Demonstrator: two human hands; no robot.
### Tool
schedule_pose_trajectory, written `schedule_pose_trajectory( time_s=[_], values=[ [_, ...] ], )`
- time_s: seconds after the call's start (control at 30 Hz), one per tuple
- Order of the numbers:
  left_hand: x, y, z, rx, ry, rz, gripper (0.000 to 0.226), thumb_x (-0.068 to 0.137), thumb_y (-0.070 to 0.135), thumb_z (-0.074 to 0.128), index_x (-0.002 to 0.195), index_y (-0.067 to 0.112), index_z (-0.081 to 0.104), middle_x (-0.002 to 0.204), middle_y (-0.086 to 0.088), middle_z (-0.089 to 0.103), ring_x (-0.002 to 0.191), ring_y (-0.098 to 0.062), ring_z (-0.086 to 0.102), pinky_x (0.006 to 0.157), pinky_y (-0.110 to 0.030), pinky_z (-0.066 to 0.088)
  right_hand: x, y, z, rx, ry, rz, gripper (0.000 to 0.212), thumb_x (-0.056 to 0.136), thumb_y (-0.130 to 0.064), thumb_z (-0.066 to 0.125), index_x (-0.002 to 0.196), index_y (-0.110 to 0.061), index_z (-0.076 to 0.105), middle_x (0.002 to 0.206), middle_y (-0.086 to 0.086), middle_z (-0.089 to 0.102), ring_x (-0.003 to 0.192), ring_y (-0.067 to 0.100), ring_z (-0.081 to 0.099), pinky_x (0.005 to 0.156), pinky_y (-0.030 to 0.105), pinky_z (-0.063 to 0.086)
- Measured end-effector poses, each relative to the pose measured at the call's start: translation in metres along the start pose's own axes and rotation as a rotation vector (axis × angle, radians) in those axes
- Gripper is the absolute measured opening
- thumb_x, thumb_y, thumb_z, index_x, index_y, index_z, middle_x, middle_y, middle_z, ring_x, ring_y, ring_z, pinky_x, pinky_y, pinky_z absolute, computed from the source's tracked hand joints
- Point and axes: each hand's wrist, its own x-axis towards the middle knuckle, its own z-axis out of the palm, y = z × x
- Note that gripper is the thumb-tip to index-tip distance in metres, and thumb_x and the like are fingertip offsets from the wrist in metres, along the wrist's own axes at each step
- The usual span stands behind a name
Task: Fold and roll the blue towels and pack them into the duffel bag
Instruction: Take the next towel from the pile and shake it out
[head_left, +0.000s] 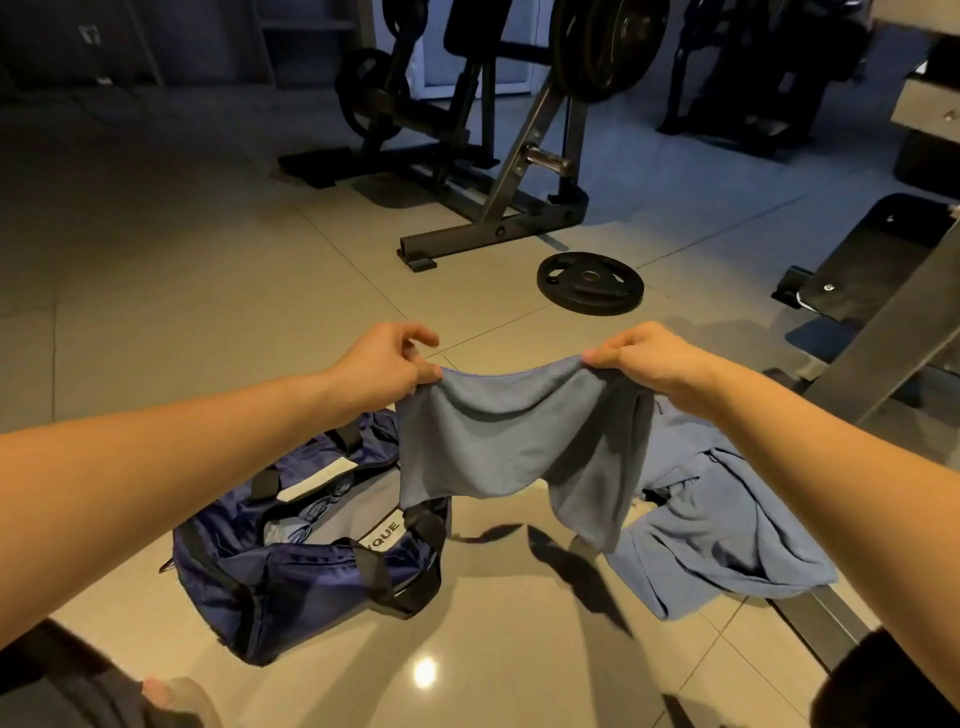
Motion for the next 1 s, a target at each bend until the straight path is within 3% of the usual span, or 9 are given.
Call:
schedule_pose_trajectory(
  time_s=[0.07,0.17,0.23,0.3,0.4,0.57,0.7,0.9,1.0],
  values=[
    [-0.003,0.016,0.01,0.024,-0.068,0.101,0.052,0.093,0.012,0.072,0.141,0.019,0.052,0.074,0.001,0.068,0.066,-0.005,0.064,0.061,-0.02,0.048,-0.006,-0.016,0.006,-0.025,-0.161,-0.078,0.026,0.097,-0.031,0.064,0.094,-0.009,0.077,0.096,0.01,0.073,0.095,0.026,0.065,0.08,0.033,0.053],
    [-0.01,0.037,0.023,-0.006,-0.261,0.149,0.061,0.092,0.013,0.073,0.146,0.024,0.048,0.081,-0.002,0.072,0.077,-0.01,0.068,0.073,-0.024,0.052,-0.011,-0.034,0.018,-0.015,-0.296,-0.191,0.026,0.097,-0.031,0.063,0.097,-0.008,0.076,0.098,0.01,0.073,0.099,0.025,0.067,0.091,0.039,0.054],
    [-0.012,0.044,0.029,-0.011,-0.359,0.157,0.046,0.092,0.015,0.073,0.135,0.023,0.06,0.087,-0.006,0.074,0.086,-0.017,0.07,0.085,-0.034,0.055,-0.012,-0.041,0.025,0.005,-0.333,-0.246,0.029,0.096,-0.031,0.064,0.097,-0.005,0.075,0.097,0.014,0.072,0.092,0.023,0.066,0.088,0.039,0.053],
    [-0.01,0.045,0.031,-0.008,-0.38,0.155,0.02,0.091,0.017,0.075,0.11,0.019,0.073,0.086,-0.006,0.074,0.086,-0.021,0.068,0.087,-0.042,0.054,-0.012,-0.043,0.031,0.009,-0.357,-0.271,0.033,0.094,-0.032,0.066,0.094,0.0,0.073,0.088,0.016,0.069,0.082,0.02,0.063,0.079,0.036,0.051],
    [-0.002,0.037,0.023,-0.006,-0.335,0.097,0.005,0.089,0.019,0.077,0.092,0.016,0.077,0.086,-0.005,0.075,0.083,-0.02,0.065,0.076,-0.036,0.052,-0.009,-0.034,0.032,0.009,-0.354,-0.24,0.027,0.09,-0.034,0.071,0.082,-0.008,0.073,0.075,0.005,0.066,0.071,0.012,0.061,0.069,0.027,0.049],
    [0.008,0.018,-0.003,-0.099,-0.32,-0.027,0.007,0.092,0.014,0.073,0.093,0.008,0.075,0.096,-0.01,0.074,0.089,-0.02,0.066,0.078,-0.032,0.056,-0.01,-0.005,0.028,0.036,-0.475,-0.11,0.025,0.087,-0.035,0.074,0.072,-0.015,0.068,0.075,0.003,0.067,0.07,0.013,0.061,0.066,0.025,0.05],
    [0.014,0.002,-0.013,-0.116,-0.177,-0.165,0.004,0.093,0.009,0.07,0.09,0.007,0.071,0.099,-0.012,0.07,0.089,-0.022,0.064,0.071,-0.03,0.055,-0.008,0.017,0.022,0.093,-0.446,-0.034,0.029,0.081,-0.037,0.079,0.078,-0.01,0.066,0.083,0.012,0.065,0.078,0.023,0.06,0.077,0.035,0.049],
    [0.022,-0.019,-0.013,-0.142,0.02,-0.34,0.018,0.096,0.012,0.067,0.111,0.001,0.069,0.108,-0.016,0.067,0.085,-0.021,0.061,0.062,-0.028,0.05,-0.008,0.045,0.013,0.067,-0.567,0.09,0.018,0.085,-0.019,0.075,0.076,-0.007,0.066,0.079,0.013,0.063,0.075,0.023,0.058,0.066,0.027,0.051],
    [0.024,-0.023,-0.012,-0.179,0.113,-0.364,0.021,0.096,0.01,0.068,0.113,-0.001,0.069,0.104,-0.015,0.065,0.081,-0.02,0.059,0.06,-0.028,0.049,-0.005,0.059,0.008,-0.006,-0.595,0.156,0.013,0.089,-0.018,0.072,0.084,-0.007,0.071,0.092,0.015,0.069,0.088,0.026,0.063,0.081,0.034,0.057]
  ],
)
